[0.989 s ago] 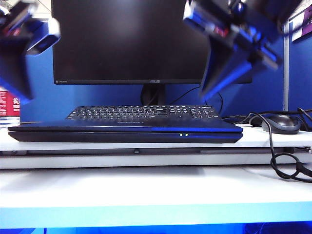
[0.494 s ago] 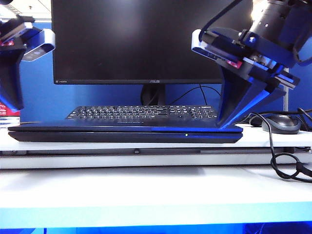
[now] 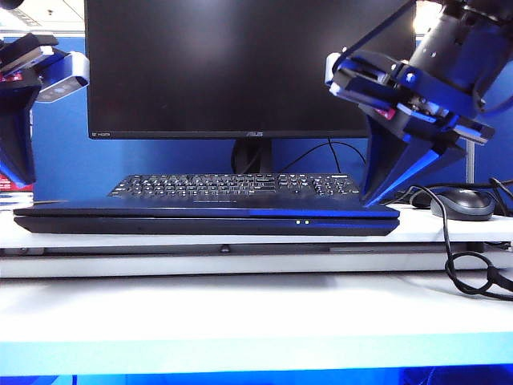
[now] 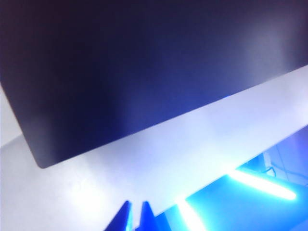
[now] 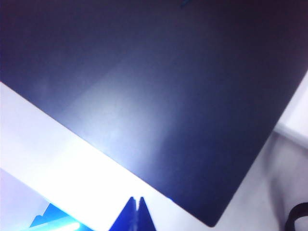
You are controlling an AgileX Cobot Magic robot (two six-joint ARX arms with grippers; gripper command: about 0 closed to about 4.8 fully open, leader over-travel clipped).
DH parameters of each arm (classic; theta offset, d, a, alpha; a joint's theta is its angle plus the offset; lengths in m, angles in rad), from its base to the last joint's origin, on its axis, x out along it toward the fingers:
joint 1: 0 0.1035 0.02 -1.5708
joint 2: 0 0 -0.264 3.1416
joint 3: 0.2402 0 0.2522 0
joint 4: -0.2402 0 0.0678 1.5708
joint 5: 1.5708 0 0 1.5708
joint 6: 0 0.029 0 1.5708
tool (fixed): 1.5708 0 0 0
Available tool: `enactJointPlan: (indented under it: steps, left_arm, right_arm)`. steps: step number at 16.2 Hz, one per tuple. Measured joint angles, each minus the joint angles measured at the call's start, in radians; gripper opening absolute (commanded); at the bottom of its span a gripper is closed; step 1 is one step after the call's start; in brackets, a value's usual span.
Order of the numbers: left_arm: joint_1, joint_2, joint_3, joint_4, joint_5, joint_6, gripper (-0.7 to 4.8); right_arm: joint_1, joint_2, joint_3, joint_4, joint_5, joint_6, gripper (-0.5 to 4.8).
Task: Open the lid of the black laptop.
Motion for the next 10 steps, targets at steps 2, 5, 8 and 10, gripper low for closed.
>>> enactJointPlan:
  steps: [2,5,8,10]
  left_arm:
    - [0.000,-0.008,-0.004,0.021,0.020,0.000,0.39]
    - [0.000,-0.130,-0.066,0.047,0.035,-0.017,0.38]
    - [0.000,-0.375,-0.115,0.072,0.052,-0.056,0.34]
    - [0.000,-0.510,-0.178,0.140,0.053,-0.087,0.35]
  right_arm:
    - [0.001,-0.001,0.000,0.017,-0.013,0.000,-0.01]
    - [0.029,-0.086,-0.008,0.008,-0.052,0.004,-0.01]
    - [0.103,-0.246,-0.046,0.062,0.001,0.016,-0.01]
    - [0.139,-0.302,-0.131,0.157,0.017,0.051,-0.01]
